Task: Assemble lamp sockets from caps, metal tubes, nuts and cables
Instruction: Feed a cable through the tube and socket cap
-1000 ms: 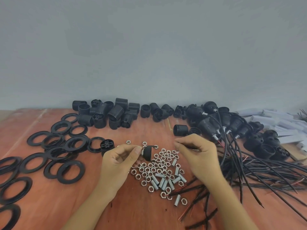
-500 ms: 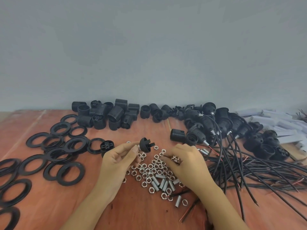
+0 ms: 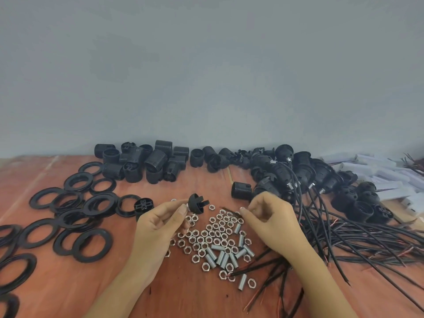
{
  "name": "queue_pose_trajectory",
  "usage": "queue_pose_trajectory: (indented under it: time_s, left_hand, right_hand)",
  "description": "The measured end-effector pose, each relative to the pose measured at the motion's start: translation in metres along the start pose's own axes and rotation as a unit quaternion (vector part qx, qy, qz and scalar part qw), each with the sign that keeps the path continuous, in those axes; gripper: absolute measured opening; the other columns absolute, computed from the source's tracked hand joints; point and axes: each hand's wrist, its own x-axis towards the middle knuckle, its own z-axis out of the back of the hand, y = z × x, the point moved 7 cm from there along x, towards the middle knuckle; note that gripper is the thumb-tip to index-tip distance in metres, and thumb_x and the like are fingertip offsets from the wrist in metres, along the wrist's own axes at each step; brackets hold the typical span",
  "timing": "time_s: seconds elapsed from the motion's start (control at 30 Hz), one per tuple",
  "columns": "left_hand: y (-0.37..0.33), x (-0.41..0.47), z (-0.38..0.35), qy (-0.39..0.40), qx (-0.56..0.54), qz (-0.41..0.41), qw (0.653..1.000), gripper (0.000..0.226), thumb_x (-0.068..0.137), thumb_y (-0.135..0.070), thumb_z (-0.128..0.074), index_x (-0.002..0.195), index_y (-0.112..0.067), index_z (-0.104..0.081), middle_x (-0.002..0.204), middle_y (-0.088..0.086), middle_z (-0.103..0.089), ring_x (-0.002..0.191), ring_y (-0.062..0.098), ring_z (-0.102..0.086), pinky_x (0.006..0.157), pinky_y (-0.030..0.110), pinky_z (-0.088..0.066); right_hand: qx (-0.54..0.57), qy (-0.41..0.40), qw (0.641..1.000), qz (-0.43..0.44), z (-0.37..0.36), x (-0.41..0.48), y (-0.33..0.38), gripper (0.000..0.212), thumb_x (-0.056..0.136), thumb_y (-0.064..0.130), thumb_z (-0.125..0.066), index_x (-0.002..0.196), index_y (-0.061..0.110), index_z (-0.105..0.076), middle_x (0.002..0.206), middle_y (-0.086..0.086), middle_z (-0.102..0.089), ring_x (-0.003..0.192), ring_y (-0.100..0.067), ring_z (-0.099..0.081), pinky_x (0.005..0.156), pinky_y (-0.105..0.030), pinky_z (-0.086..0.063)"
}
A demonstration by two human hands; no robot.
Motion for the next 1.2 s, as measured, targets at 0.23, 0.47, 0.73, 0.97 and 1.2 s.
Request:
queue_pose_trajectory:
  time_s: [0.23,0.47,0.73,0.97,1.2]
  left_hand:
    - [-0.001,0.001,0.001,-0.005,-0.001,0.0,1.0,0.032,0.067,-0.038,-0.069,0.093,-0.024,-0.079,0.071,0.003,-0.067,0.064,0.013,-0.058,0.067,0.024,-0.052]
    - [-0.001,0.001,0.003,-0.013,0.009,-0.004,1.0,0.032,0.067,-0.039,-0.07,0.094,-0.025,-0.078,0.069,0.003,-0.066,0.063,0.012,-0.058,0.067,0.03,-0.049]
    - [0.001,0.001,0.002,-0.006,0.01,-0.003,1.0,0.031,0.067,-0.038,-0.07,0.094,-0.025,-0.079,0.068,0.004,-0.065,0.063,0.013,-0.059,0.063,0.021,-0.053]
    - [0.002,0.001,0.002,-0.009,0.012,-0.002,1.0,0.031,0.067,-0.038,-0.07,0.094,-0.026,-0.079,0.072,0.005,-0.068,0.064,0.013,-0.06,0.067,0.027,-0.053]
    - [0.002,0.001,-0.001,0.018,0.004,0.004,1.0,0.032,0.068,-0.039,-0.069,0.093,-0.021,-0.079,0.067,0.005,-0.064,0.063,0.013,-0.058,0.063,0.024,-0.051]
  right_hand:
    - [-0.199,0.096,0.973,-0.064,0.017,-0.002,-0.007,0.013,0.077,0.029,-0.069,0.065,0.031,-0.064,0.064,0.015,-0.065,0.067,-0.001,-0.06,0.078,-0.028,-0.047]
    - [-0.154,0.339,0.917,-0.145,0.004,-0.025,-0.014,0.025,0.067,0.022,-0.075,0.077,0.043,-0.067,0.088,0.028,-0.067,0.092,0.012,-0.052,0.104,-0.027,-0.02]
    - [-0.05,0.253,0.96,-0.11,0.012,-0.012,-0.016,0.033,0.078,0.011,-0.081,0.078,0.044,-0.078,0.086,0.022,-0.073,0.086,0.002,-0.067,0.094,-0.028,-0.052]
    - [0.08,0.046,0.996,0.013,0.024,0.002,-0.004,0.03,0.08,0.001,-0.077,0.084,0.031,-0.079,0.088,0.008,-0.071,0.086,-0.011,-0.068,0.081,-0.02,-0.051]
    - [0.043,-0.019,0.993,0.112,0.009,-0.002,0.018,0.03,0.083,0.001,-0.074,0.097,0.027,-0.077,0.094,0.014,-0.065,0.09,-0.008,-0.066,0.075,-0.017,-0.052]
